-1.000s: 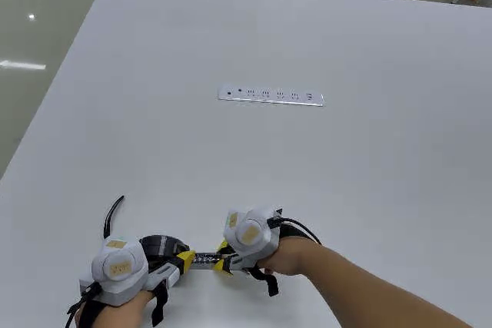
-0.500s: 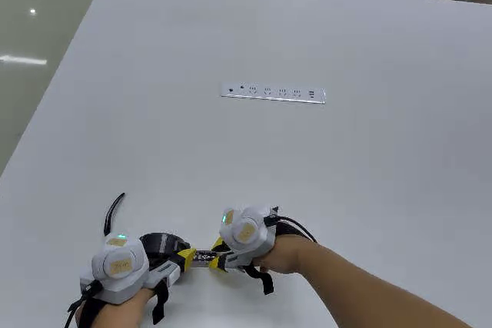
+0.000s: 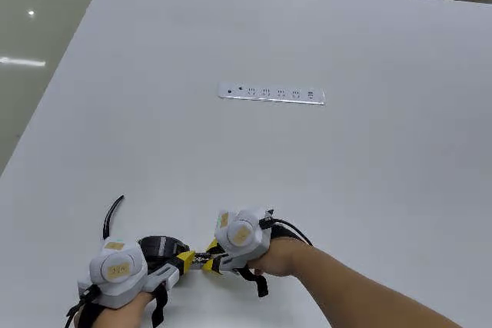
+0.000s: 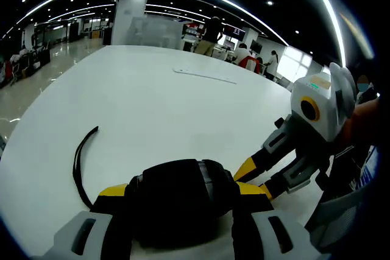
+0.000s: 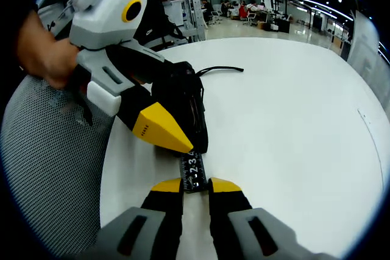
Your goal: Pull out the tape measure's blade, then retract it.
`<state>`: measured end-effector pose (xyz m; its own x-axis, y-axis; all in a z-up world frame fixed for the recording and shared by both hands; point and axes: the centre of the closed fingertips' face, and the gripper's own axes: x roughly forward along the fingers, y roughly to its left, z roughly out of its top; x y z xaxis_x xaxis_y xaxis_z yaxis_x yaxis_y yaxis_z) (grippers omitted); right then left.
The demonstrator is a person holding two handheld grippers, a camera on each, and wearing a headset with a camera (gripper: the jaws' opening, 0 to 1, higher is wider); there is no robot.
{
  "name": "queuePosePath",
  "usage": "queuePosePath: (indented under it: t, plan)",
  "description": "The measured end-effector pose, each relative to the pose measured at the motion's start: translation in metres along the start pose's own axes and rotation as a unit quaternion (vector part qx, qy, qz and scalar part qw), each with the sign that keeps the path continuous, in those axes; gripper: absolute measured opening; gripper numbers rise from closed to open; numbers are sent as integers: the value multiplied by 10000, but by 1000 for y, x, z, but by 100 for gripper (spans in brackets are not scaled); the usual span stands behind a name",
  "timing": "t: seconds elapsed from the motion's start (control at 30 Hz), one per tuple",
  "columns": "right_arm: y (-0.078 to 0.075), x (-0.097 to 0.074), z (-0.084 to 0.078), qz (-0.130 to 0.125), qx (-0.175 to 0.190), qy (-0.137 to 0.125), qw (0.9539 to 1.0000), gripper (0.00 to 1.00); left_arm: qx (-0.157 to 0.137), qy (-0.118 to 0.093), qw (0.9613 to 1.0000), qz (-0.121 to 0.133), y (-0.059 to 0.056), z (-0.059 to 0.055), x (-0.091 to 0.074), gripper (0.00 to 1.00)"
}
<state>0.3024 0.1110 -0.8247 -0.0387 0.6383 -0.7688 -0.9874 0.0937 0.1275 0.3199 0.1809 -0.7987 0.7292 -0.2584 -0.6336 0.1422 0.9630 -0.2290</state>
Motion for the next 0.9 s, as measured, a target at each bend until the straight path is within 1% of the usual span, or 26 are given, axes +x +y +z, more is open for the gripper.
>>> queuePosePath:
  t: [0.37, 0.8, 0.9]
  plan:
    - [1, 3, 5, 10, -31, -19, 10000, 15, -5, -3, 10000, 2, 0, 1, -1, 63]
    - [3, 11, 14, 28, -144, -54, 9999, 15, -35, -7, 10000, -2, 0, 1, 0, 63]
    - [3, 12, 15, 20, -114, -81, 9999, 15, -37, -7, 10000, -5, 0, 0, 0, 63]
